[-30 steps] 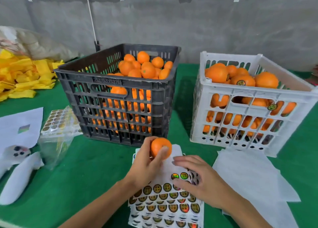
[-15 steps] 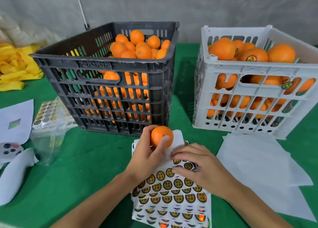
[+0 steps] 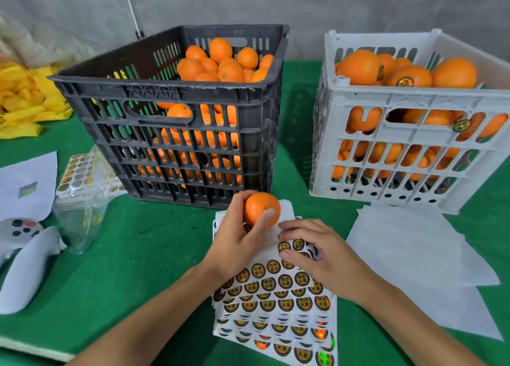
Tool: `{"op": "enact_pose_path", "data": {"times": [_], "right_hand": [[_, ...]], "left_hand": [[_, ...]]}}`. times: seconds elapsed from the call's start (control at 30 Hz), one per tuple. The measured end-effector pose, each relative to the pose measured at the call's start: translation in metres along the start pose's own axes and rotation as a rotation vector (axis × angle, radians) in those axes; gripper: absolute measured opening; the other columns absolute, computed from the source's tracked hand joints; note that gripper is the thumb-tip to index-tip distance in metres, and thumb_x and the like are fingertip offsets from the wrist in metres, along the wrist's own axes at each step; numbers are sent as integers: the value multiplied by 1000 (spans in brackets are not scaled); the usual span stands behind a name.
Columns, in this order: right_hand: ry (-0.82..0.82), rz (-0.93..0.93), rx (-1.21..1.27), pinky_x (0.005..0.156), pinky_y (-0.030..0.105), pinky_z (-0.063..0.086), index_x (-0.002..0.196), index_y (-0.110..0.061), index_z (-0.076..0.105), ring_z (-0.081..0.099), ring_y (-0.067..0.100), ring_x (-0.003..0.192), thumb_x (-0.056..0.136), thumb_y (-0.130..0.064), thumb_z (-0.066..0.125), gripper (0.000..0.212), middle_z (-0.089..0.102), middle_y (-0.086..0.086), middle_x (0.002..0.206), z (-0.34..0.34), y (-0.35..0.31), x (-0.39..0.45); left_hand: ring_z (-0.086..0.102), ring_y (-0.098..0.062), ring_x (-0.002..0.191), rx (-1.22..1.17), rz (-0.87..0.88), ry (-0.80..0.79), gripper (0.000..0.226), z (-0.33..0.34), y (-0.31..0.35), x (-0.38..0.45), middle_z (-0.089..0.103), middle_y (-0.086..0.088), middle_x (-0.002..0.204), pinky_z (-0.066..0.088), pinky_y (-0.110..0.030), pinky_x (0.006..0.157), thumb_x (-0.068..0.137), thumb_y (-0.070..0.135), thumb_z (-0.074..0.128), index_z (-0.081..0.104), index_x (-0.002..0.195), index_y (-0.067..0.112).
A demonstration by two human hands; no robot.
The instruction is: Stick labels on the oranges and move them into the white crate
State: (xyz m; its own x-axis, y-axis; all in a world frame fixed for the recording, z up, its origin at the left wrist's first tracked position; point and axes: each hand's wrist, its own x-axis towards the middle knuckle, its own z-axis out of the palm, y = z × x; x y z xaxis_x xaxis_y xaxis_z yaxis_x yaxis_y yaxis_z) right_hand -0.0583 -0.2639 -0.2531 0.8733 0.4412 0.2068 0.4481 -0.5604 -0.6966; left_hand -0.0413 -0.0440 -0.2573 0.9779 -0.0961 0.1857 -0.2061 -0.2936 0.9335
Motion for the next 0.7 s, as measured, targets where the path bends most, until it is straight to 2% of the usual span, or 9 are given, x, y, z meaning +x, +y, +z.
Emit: {"op": "enact_pose_path", "data": {"times": [0.1, 0.17, 0.33, 0.57, 0.7], "right_hand": [[26, -37, 33, 110, 38, 39, 115, -33, 73, 50, 7, 129, 95, -34, 71, 20, 61, -27, 127, 2, -1, 0], [27, -39, 46, 109, 38, 40, 114, -33, 72, 51, 8, 127, 95, -32, 71, 18, 62, -26, 126, 3, -1, 0], [-2, 18, -10, 116, 41, 33, 121, -36, 68, 41, 1, 135, 97, -41, 67, 25, 53, -30, 136, 5, 3, 1], [-12, 37, 23, 113, 38, 34, 112, -32, 68, 44, 0, 127, 98, -33, 66, 14, 57, -29, 125, 6, -3, 14], [65, -28, -13, 107, 32, 37, 108, -32, 70, 52, 3, 118, 97, -27, 69, 12, 64, -26, 115, 10, -9, 10]], "left_hand": [[66, -3, 108, 15, 13, 4, 47, 0, 2, -1, 61, 26, 119, 57, -21, 86, 90, 78, 56, 45, 128, 52], [66, -3, 108, 17, 17, 5, 49, 0, 2, -1, 60, 26, 118, 56, -20, 86, 90, 79, 56, 45, 129, 51], [66, -7, 108, 1, 17, 3, 53, 1, 2, -1, 61, 23, 119, 59, -29, 87, 89, 78, 56, 47, 131, 47], [68, -10, 107, -6, 38, -2, 52, 1, 3, -1, 60, 22, 120, 61, -35, 88, 90, 77, 58, 47, 132, 48], [69, -12, 108, -18, 29, -14, 55, 1, 2, -1, 60, 21, 120, 62, -42, 90, 90, 76, 59, 48, 134, 45]]}}
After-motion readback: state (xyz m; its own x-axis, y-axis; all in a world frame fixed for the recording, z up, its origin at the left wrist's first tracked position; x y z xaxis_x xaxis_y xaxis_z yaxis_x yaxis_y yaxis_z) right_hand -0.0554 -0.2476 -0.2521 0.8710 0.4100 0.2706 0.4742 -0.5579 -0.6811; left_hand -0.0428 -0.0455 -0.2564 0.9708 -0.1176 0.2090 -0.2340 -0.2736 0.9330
